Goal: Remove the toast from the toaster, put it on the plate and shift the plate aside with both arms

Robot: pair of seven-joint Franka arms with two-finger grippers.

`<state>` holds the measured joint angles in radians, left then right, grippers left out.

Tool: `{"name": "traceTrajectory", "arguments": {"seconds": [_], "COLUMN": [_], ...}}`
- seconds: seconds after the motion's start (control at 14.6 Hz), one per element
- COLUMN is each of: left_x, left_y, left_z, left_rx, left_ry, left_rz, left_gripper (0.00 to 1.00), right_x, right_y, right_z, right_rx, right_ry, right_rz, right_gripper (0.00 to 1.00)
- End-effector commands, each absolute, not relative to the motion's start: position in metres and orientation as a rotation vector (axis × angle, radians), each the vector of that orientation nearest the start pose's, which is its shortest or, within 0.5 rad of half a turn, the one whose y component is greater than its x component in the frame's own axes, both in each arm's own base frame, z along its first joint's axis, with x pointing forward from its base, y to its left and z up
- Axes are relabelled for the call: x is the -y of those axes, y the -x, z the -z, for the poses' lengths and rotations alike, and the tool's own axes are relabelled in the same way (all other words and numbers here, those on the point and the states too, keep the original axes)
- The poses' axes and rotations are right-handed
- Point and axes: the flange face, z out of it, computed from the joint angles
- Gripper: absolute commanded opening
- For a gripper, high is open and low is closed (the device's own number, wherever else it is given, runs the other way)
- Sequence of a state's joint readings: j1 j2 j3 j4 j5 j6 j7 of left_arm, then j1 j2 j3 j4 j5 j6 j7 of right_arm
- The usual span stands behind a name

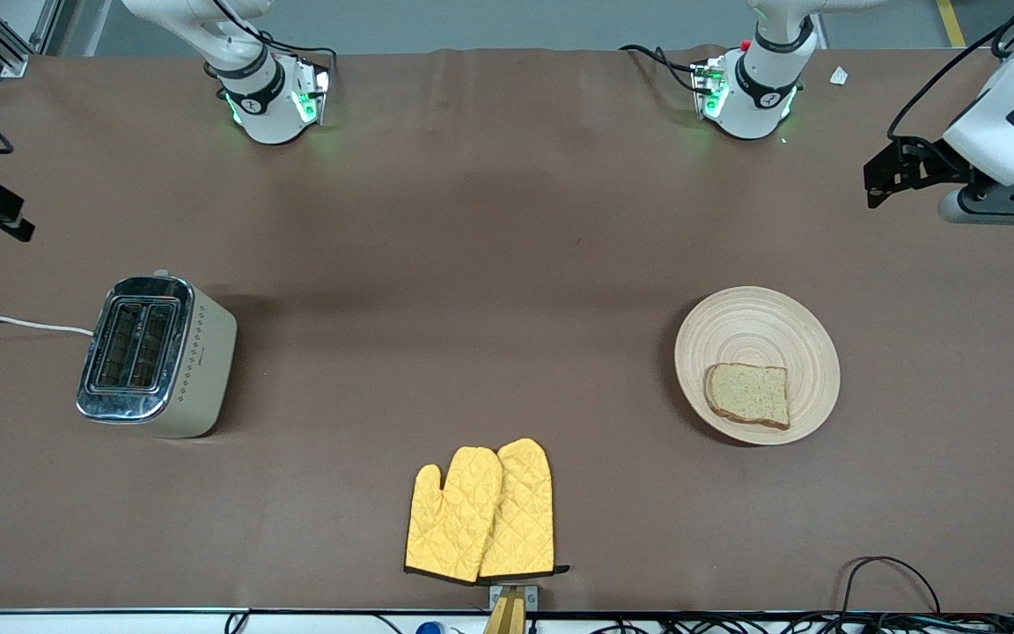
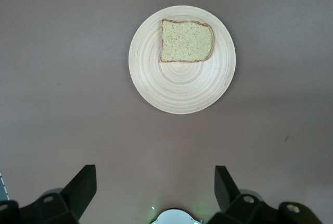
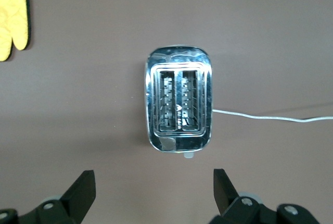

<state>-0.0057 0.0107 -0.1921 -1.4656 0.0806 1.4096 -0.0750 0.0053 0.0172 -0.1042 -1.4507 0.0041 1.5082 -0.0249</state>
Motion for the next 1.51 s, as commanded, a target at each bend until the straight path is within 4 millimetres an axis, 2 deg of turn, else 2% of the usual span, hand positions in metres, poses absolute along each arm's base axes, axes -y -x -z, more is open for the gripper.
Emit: {"name": "traceTrajectory", "arguments": {"seconds": [0.0,0.27,0.48,0.75,0.96,1.09,1.44], "left_x": [0.091,0.090,0.088,0.070,0.072,0.070,0.071], "left_y": [-0.516,-0.521,-0.521,-0.520,-0.525,-0.528,-0.531], "left_z": [-0.641,-0.639,-0.642,-0.644,-0.642,-0.641,-0.647], "left_rx": [-0.075,-0.064,-0.057,-0.009,-0.029,-0.027,-0.017], "left_ry": [3.092,3.105,3.106,3.104,3.098,3.099,3.097], "left_rz": [-0.025,-0.039,-0.028,-0.066,-0.070,-0.072,-0.059], "left_gripper": [1.00,1.00,1.00,1.00,1.00,1.00,1.00], "right_x": [0.058,0.048,0.024,0.027,0.027,0.028,0.029], "right_y": [-0.548,-0.549,-0.549,-0.549,-0.551,-0.551,-0.550], "right_z": [-0.662,-0.663,-0.662,-0.663,-0.662,-0.654,-0.653], "right_rx": [-0.133,-0.097,-0.033,-0.040,-0.030,-0.032,-0.039], "right_ry": [3.114,3.116,3.117,3.118,3.149,3.150,3.150], "right_rz": [0.053,0.057,0.042,0.054,0.067,0.055,0.045], "right_gripper": [1.00,1.00,1.00,1.00,1.00,1.00,1.00]}}
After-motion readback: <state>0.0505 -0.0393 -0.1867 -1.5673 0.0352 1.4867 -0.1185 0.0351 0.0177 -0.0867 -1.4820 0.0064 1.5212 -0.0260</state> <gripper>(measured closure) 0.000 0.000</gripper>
